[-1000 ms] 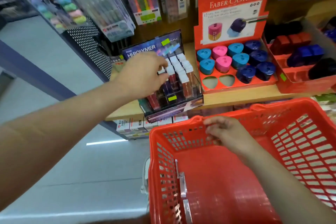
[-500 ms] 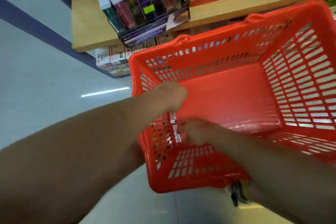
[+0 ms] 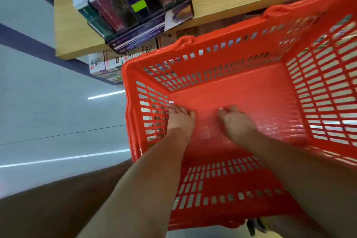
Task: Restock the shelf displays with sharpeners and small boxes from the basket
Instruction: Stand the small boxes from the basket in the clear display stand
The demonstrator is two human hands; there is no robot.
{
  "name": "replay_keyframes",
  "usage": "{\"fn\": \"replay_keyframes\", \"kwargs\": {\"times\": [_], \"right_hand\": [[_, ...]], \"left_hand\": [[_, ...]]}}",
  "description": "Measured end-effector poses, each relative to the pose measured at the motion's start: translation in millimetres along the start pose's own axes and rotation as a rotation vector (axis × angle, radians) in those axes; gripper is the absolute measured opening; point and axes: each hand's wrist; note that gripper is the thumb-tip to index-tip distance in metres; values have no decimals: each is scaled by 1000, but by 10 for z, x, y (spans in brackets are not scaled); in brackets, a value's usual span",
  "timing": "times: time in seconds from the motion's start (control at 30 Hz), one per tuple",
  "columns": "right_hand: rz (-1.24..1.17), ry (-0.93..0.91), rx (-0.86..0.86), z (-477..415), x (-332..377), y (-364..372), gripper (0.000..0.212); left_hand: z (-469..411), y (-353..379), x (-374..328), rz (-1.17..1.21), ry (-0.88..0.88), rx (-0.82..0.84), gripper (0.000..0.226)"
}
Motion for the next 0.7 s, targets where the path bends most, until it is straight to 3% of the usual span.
{"fn": "replay_keyframes", "kwargs": {"times": [0.07, 0.17, 0.3, 0.37, 0.43, 0.5, 0.63, 0.7], "right_hand": [[-222, 107, -62, -30, -77, -41, 38], [-696, 267, -1, -70, -88, -53, 34], [-1135, 361, 236, -64, 18, -114, 30], [-1170, 368, 286, -43, 46, -166, 36], [-1191, 349, 311, -35, 26, -202, 32], [-1200, 316, 354, -14, 26, -254, 24], [-957, 216, 341, -58, 13, -336, 18], [-1123, 241, 383, -58, 24, -355, 15]], "left_hand": [[-2, 42, -35, 36, 0, -29, 45], [52, -46, -106, 219, -14, -64, 46], [44, 24, -390, 805, -102, -225, 38], [31, 19, -555, 1296, -243, -249, 23], [38, -39, -653, 1690, -378, -281, 22], [63, -83, -682, 1781, -360, -347, 33], [57, -97, -622, 1857, -298, -409, 37], [38, -117, -576, 1869, -306, -385, 33]]}}
Point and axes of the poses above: each hand's wrist, its own z-axis away from the middle knuckle, its own y-axis out of the palm, x = y × z, and after that the axes turned 4 degrees about y, right-handed
